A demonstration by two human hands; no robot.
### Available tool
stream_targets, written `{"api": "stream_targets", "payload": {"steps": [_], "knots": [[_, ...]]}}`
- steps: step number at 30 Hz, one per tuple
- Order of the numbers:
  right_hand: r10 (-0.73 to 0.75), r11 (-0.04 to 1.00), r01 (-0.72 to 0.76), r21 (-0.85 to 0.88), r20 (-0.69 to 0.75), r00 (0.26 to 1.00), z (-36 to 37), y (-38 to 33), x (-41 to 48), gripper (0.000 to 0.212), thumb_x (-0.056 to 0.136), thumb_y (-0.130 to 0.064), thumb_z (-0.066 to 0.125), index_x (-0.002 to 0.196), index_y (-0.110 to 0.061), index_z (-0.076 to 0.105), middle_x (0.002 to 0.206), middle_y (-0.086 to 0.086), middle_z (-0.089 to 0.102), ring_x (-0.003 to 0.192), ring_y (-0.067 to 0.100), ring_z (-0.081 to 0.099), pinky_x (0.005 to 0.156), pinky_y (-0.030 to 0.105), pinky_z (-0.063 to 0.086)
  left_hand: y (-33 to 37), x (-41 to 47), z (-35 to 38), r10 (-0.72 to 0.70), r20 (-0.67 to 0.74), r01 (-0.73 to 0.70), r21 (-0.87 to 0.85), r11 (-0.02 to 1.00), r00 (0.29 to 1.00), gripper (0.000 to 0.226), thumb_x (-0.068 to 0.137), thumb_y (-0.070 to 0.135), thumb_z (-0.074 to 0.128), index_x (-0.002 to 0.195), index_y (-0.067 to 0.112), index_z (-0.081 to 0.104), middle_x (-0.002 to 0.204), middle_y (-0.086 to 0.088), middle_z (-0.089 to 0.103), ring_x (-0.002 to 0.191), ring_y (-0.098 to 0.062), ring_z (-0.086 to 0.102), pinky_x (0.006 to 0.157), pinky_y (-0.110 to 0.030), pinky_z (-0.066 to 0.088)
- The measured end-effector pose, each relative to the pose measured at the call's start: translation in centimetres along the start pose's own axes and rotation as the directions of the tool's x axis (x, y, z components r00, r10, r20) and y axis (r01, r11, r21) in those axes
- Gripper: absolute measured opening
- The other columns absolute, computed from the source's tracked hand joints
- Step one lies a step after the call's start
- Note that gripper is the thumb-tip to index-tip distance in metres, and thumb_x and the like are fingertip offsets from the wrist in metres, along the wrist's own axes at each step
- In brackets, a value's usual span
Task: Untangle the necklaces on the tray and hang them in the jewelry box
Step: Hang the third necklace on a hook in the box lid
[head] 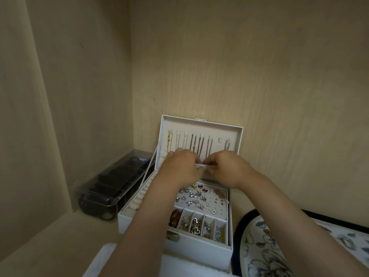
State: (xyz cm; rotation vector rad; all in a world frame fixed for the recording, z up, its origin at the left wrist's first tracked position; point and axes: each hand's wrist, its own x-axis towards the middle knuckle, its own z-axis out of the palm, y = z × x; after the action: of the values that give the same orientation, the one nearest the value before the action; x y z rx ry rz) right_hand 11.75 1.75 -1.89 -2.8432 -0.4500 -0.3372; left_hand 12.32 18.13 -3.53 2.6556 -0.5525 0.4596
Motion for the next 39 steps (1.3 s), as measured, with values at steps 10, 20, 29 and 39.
{"api": "stream_targets", "payload": {"steps": [10, 20, 29, 39], "knots": [[0.005, 0.975, 0.005, 0.222, -0.048, 0.999, -2.9, 3.9, -5.1, 0.021, 0.089, -0.017, 0.069, 0.108, -0.024, 0.075, 0.096, -0.009, 0.071, 0.083, -0.004, 0.062, 0.075, 0.013, 0.048, 4.2, 0.2, 1.0, 0.134, -0.035, -0.138, -0.165, 0.977, 0.990, 0.023, 0.090, 0.039, 0.059, 0.109, 0.030, 0.067, 0.103, 0.009, 0.060, 0.099, -0.012, 0.055, 0.087, -0.038, 0.051], [0.171, 0.921, -0.253, 0.297, 0.276, 0.946, -3.4, 11.0, -13.2, 0.006, 0.085, -0.024, 0.077, 0.091, -0.025, 0.079, 0.083, -0.013, 0.073, 0.063, -0.009, 0.061, 0.059, 0.013, 0.049, 11.2, -1.6, 4.5, 0.262, 0.255, -0.236, -0.128, 0.963, 0.931, 0.017, 0.092, 0.035, 0.062, 0.106, 0.031, 0.070, 0.103, 0.012, 0.068, 0.091, -0.006, 0.060, 0.078, -0.025, 0.049], [0.150, 0.916, -0.297, 0.270, 0.457, 0.877, -2.0, 13.0, -15.2, 0.013, 0.074, -0.026, 0.086, 0.086, -0.027, 0.082, 0.085, -0.014, 0.077, 0.090, 0.003, 0.068, 0.089, 0.023, 0.054, 15.3, -2.0, 8.0, 0.257, 0.544, -0.243, -0.100, 0.965, 0.799, 0.020, 0.082, 0.032, 0.075, 0.100, 0.022, 0.074, 0.100, 0.007, 0.070, 0.093, -0.012, 0.064, 0.079, -0.027, 0.052], [0.147, 0.908, -0.266, 0.323, 0.350, 0.925, -0.8, 13.1, -14.8, 0.007, 0.078, -0.030, 0.084, 0.083, -0.026, 0.081, 0.079, -0.013, 0.075, 0.073, -0.006, 0.065, 0.073, 0.013, 0.053, 13.4, -1.8, 8.9, 0.185, 0.474, -0.170, -0.074, 0.983, 0.861, 0.007, 0.090, 0.029, 0.067, 0.094, 0.024, 0.069, 0.096, 0.007, 0.068, 0.092, -0.014, 0.064, 0.086, -0.033, 0.055]]}}
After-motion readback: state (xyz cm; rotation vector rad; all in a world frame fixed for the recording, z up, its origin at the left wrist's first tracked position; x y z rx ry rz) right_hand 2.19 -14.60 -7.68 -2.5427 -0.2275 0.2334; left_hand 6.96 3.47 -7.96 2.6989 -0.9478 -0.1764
